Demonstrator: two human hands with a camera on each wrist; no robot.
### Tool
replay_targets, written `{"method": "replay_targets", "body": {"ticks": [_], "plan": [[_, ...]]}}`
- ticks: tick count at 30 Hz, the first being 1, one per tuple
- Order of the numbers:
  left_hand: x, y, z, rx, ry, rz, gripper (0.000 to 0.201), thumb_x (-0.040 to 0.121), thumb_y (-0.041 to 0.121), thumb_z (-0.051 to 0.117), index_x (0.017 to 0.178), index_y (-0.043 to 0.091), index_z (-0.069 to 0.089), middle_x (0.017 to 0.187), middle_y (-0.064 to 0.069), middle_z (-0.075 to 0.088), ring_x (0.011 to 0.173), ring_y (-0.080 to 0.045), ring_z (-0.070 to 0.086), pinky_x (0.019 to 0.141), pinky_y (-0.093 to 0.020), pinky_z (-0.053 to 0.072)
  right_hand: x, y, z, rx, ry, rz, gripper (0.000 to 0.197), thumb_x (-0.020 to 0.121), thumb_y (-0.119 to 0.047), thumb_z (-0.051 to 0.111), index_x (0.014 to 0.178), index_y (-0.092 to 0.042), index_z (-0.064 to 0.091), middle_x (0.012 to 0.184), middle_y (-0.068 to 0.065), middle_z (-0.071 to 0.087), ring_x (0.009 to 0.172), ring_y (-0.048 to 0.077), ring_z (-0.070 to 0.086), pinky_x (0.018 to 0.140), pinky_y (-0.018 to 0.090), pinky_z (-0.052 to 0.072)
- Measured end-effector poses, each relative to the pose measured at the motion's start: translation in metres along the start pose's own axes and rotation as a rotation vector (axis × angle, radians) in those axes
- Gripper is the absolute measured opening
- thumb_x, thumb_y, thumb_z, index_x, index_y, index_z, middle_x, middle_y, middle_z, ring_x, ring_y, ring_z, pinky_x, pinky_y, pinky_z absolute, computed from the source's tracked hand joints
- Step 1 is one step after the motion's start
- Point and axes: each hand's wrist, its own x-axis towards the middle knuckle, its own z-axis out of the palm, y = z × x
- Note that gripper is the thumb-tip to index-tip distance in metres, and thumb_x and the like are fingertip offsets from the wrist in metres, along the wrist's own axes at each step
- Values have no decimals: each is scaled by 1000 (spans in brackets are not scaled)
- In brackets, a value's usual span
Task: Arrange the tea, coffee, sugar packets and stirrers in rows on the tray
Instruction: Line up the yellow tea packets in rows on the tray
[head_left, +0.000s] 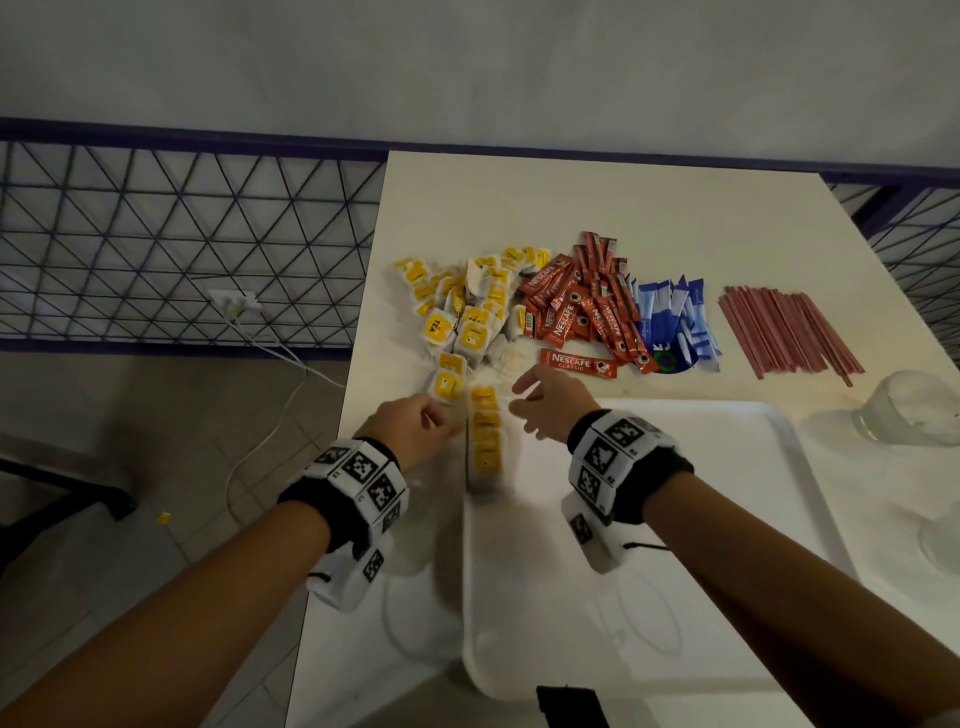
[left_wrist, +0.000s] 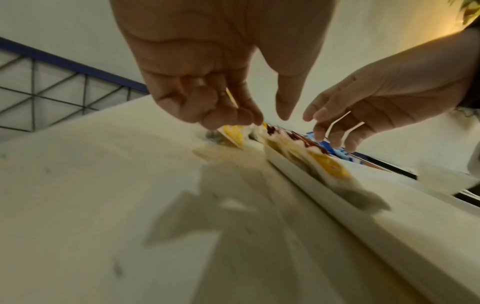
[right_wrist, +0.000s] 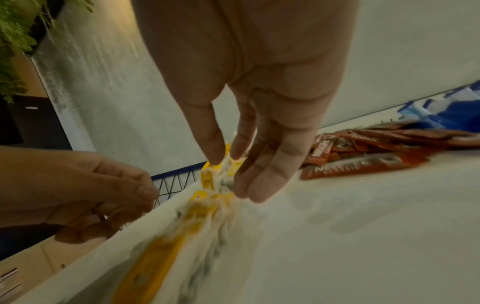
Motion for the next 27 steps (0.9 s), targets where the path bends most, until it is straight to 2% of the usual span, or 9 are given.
{"method": "replay_targets", "body": {"ticks": [4, 7, 9, 11, 12, 13, 17, 23, 27], "plan": [[23, -5, -21, 13, 48, -36, 37, 85, 42, 60, 107, 12, 57, 98, -8, 60, 93, -24, 57, 76, -28, 41, 28, -25, -10, -83, 16, -51, 18, 87, -18, 61, 102, -12, 53, 93, 5, 53, 84, 21, 53, 73, 33, 48], [43, -11, -25, 77, -21, -60, 43, 91, 34, 56, 124, 7, 50, 119, -13, 57, 110, -27, 55, 83, -28, 39, 46, -43, -12, -248, -64, -31, 47, 86, -29, 64, 125, -9, 48, 114, 10, 53, 96, 26, 54, 68, 29, 46], [55, -14, -24, 75, -24, -71, 40, 92, 25, 57, 127, 7, 48, 125, -13, 54, 114, -27, 53, 85, -28, 40, 60, -51, -9, -333, -73, 8, 68, 82, -34, 67, 136, -6, 36, 136, 13, 45, 120, 31, 48, 84, 34, 46], [65, -13, -21, 62, -28, -60, 43, 89, 23, 61, 128, 8, 48, 126, -14, 51, 113, -28, 53, 88, -30, 41, 72, -54, -2, -406, -94, 58, 93, 77, -42, 70, 145, -3, 20, 150, 15, 26, 136, 32, 31, 105, 41, 37], [69, -12, -20, 57, -33, -51, 47, 87, 25, 64, 128, 8, 48, 125, -16, 51, 112, -29, 54, 90, -32, 41, 76, -56, 2, -447, -111, 79, 100, 77, -45, 70, 147, -4, 12, 153, 15, 17, 140, 33, 23, 109, 43, 32], [73, -10, -19, 55, -47, -51, 52, 84, 29, 67, 128, 8, 48, 123, -16, 51, 110, -31, 54, 92, -34, 42, 81, -59, 5, -474, -116, 82, 100, 78, -44, 69, 147, -3, 9, 154, 16, 13, 140, 34, 20, 111, 44, 30], [81, -4, -14, 138, -102, -51, 58, 82, 32, 68, 131, 11, 43, 123, -16, 44, 111, -35, 50, 96, -43, 42, 89, -62, 8, -376, -30, 72, 87, 81, -29, 69, 143, 1, 15, 145, 19, 30, 129, 34, 38, 100, 38, 40], [82, -2, -15, 314, -146, 33, 55, 83, 38, 65, 126, 13, 41, 121, -14, 41, 111, -34, 47, 92, -39, 42, 92, -64, 6, -409, -44, 28, 73, 80, -29, 71, 136, -6, 30, 133, 17, 42, 118, 34, 48, 89, 38, 47], [75, 0, -21, 160, -147, 31, 25, 85, 28, 65, 96, 13, 49, 105, -11, 47, 97, -31, 55, 79, -35, 49, 88, -64, 2, -531, -103, -48, 51, 89, -28, 60, 132, -9, 41, 134, 15, 42, 121, 32, 45, 95, 36, 42]]}}
